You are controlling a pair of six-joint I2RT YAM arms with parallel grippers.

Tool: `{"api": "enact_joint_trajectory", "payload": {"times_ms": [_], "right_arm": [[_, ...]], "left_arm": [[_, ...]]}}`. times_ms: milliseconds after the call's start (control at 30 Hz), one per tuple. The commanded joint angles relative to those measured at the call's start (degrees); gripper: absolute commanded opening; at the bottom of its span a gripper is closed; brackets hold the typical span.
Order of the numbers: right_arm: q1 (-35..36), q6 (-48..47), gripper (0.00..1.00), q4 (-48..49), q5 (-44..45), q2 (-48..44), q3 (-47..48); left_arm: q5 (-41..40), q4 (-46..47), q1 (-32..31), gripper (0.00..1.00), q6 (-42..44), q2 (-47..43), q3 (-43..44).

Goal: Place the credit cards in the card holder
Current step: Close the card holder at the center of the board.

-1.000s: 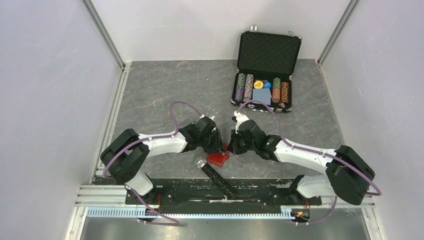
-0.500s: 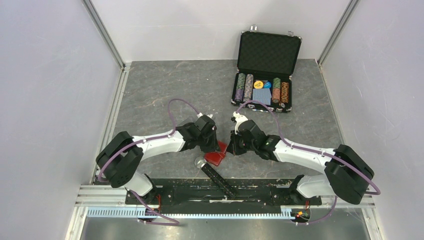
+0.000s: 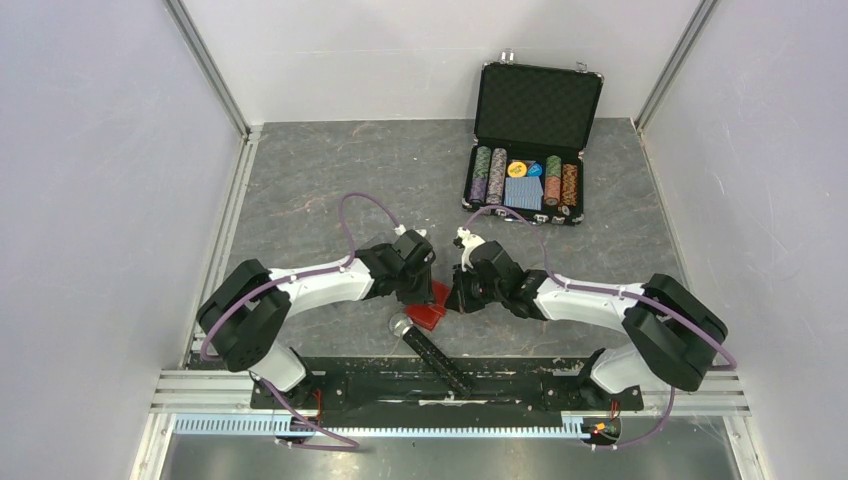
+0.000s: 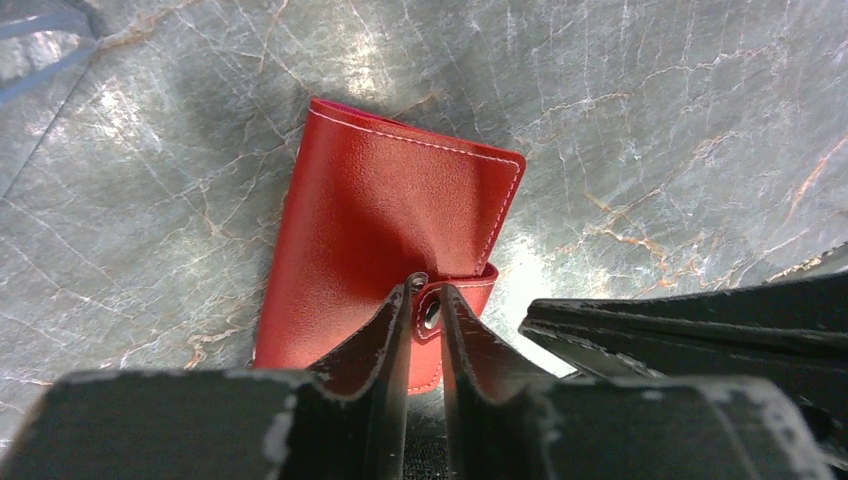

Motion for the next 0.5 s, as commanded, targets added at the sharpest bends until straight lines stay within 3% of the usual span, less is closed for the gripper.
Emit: {"api": "enact_joint_trajectory", "payload": {"times_ms": [0, 267, 467], "right_arm": [[-0.3, 0.1, 0.00, 3.1, -0.6, 2.2, 2.2], [-0.3, 0.8, 0.00, 4.4, -1.3, 2.9, 1.7], [-0.2, 0.9, 0.00, 4.4, -1.4, 3.0, 1.6]], "left_arm": [[-2.3, -1.0, -0.2, 0.29, 2.8, -2.3, 1.2], [0.1, 2.3, -0.2, 0.27, 1.8, -4.4, -1.7], [1.6, 5.4, -0.1, 0.14, 0.9, -4.4, -3.4]]}}
